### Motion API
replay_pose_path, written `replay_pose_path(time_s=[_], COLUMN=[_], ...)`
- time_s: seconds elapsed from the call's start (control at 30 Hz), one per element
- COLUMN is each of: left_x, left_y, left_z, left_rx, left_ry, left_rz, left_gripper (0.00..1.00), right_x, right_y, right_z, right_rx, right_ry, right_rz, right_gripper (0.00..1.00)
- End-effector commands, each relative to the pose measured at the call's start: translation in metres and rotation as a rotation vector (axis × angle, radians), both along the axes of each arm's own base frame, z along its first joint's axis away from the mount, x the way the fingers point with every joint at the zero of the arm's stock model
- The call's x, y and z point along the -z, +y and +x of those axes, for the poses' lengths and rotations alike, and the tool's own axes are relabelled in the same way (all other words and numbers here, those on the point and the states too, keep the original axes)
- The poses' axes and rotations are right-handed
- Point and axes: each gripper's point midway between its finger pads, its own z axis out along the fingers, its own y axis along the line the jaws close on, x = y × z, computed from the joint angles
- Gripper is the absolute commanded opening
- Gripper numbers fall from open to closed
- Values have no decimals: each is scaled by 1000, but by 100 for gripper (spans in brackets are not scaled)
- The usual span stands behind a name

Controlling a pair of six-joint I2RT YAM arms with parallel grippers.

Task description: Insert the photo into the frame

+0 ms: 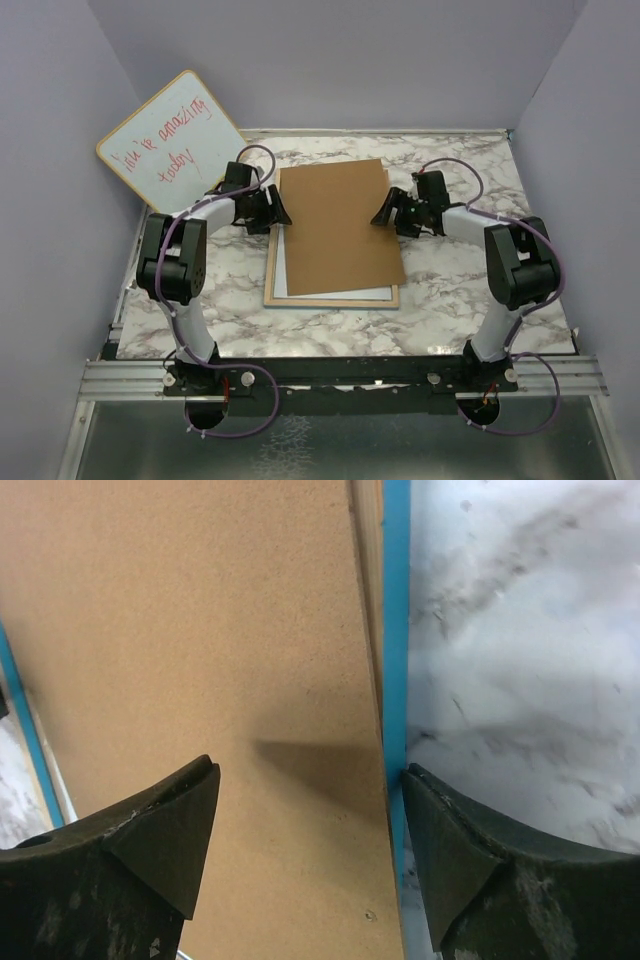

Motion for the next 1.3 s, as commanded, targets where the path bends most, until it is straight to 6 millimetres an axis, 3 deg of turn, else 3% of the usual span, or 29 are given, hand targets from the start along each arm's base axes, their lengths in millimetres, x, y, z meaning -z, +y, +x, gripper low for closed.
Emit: replay_pose_path(time_s=[0.0, 0.17, 0.33, 0.53, 0.7, 0.87, 1.0, 1.27], left_x=[5, 0, 2, 7, 9, 8, 4, 3], left_y=[-34, -24, -14, -7, -29, -34, -36, -36], left_z=[-45, -46, -53, -68, -88, -91, -89, -88], left_rx=[34, 24, 27, 56, 178, 197, 198, 188], left_ry=[113, 70, 59, 85, 143, 148, 141, 139], left_rz=[-84, -31, 27, 64, -71, -101, -111, -109], left_gripper=[74, 81, 84, 86, 71, 56, 52, 53], right_x=[6, 0, -9, -4, -7, -11, -19, -24], right_y=[-6, -33, -35, -35, -16, -15, -22, -24], right_z=[-34, -43, -54, -70, -86, -98, -105, -117], right_rx=[39, 117, 92, 76, 23, 37, 53, 32], right_ry=[90, 99, 103, 148, 159, 178, 183, 239], right_rz=[-60, -182, -190, -181, -51, -23, -50, -64], right_gripper=[77, 77, 78, 77, 73, 62, 59, 67])
